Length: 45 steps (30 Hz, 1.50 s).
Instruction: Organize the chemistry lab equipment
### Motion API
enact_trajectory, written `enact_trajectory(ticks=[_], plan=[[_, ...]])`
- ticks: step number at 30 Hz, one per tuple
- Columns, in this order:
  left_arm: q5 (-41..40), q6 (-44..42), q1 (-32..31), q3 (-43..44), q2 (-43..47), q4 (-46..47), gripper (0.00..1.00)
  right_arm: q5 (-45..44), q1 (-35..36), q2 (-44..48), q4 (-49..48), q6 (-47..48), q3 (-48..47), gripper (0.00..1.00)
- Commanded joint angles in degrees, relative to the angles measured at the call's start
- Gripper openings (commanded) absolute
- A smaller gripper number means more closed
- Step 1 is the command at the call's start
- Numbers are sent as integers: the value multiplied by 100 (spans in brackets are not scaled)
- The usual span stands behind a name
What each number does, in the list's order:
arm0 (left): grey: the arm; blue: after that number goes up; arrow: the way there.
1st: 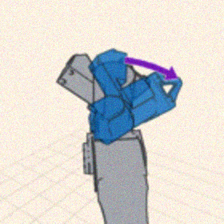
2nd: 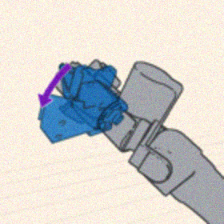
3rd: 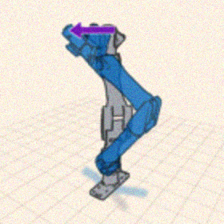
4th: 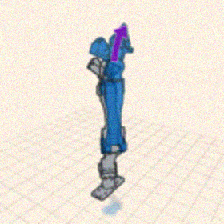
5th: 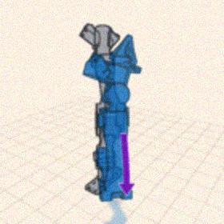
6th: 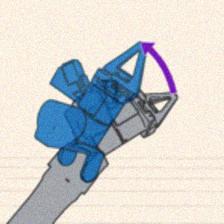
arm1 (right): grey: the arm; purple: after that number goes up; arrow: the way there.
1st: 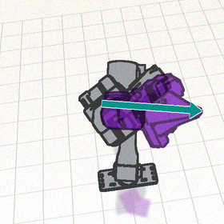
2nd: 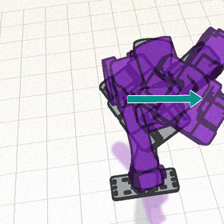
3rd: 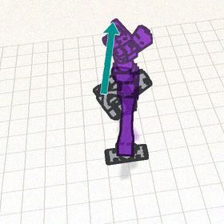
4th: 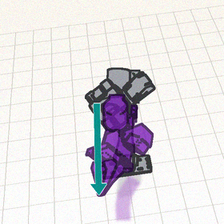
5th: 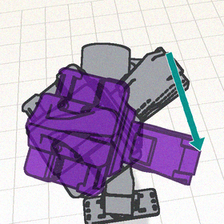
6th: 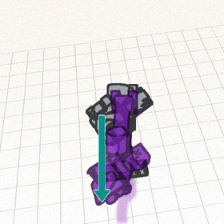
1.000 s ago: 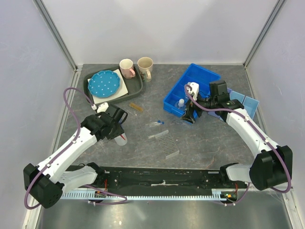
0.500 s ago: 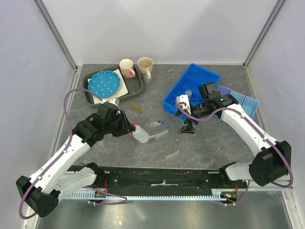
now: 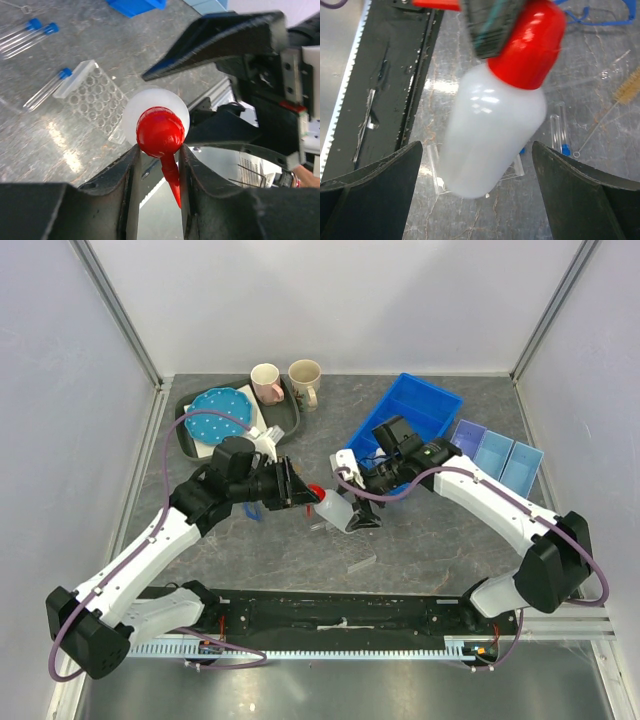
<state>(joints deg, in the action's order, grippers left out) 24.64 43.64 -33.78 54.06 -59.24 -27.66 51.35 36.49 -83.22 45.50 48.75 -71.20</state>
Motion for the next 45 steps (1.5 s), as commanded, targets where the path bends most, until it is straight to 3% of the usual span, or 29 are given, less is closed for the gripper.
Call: enact_trajectory(ticks=[1, 6, 8, 10, 11, 14, 16, 17, 18, 19, 25, 29, 33, 36, 45], plan=[[577, -57, -15, 219, -8, 788, 2, -266, 60, -1, -787, -900, -35, 98], [489, 101, -6, 69, 35, 1025, 2, -126, 130, 16, -1288, -1570, 282, 97], [340, 110, -6, 34, 53, 1026, 2, -108, 130, 16, -1350, -1789, 299, 91], [191, 110, 3, 8, 79, 1017, 2, -82, 130, 8, -1350, -1904, 291, 80], [138, 101, 3, -10, 80, 1008, 2, -82, 122, -1, -1350, -2026, 282, 63], [-55, -4, 47, 16, 123, 877, 4, -222, 122, 42, -1350, -2133, 256, 36], [-152, -127, 126, 52, 158, 763, 22, -371, 43, 78, -1333, -2203, 221, 31], [-257, -319, 170, 104, 246, 623, 31, -398, -27, 87, -1333, -2229, 212, 30], [-328, -425, 274, 131, 307, 526, 52, -407, -193, 78, -1324, -2282, 177, 29], [-398, -539, 336, 174, 369, 438, 60, -415, -299, 78, -1315, -2291, 159, 29], [-1118, -1901, 811, 561, 914, -318, 82, -976, -1459, -45, -1043, -2265, -359, 29], [-2241, -2989, 829, 256, 1169, -565, 86, -1888, -2373, -562, -693, -1828, -1131, 31], [-2824, -3467, 847, -264, 1240, -600, 87, -2707, -2989, -1309, -454, -1343, -2228, 33], [-3123, -3538, 856, -677, 1284, -513, 87, -3166, -3016, -1898, -375, -947, -2748, 34], [-3264, -3459, 847, -1108, 1749, -196, 87, -3132, -3016, -3576, 47, -850, -4164, 39]])
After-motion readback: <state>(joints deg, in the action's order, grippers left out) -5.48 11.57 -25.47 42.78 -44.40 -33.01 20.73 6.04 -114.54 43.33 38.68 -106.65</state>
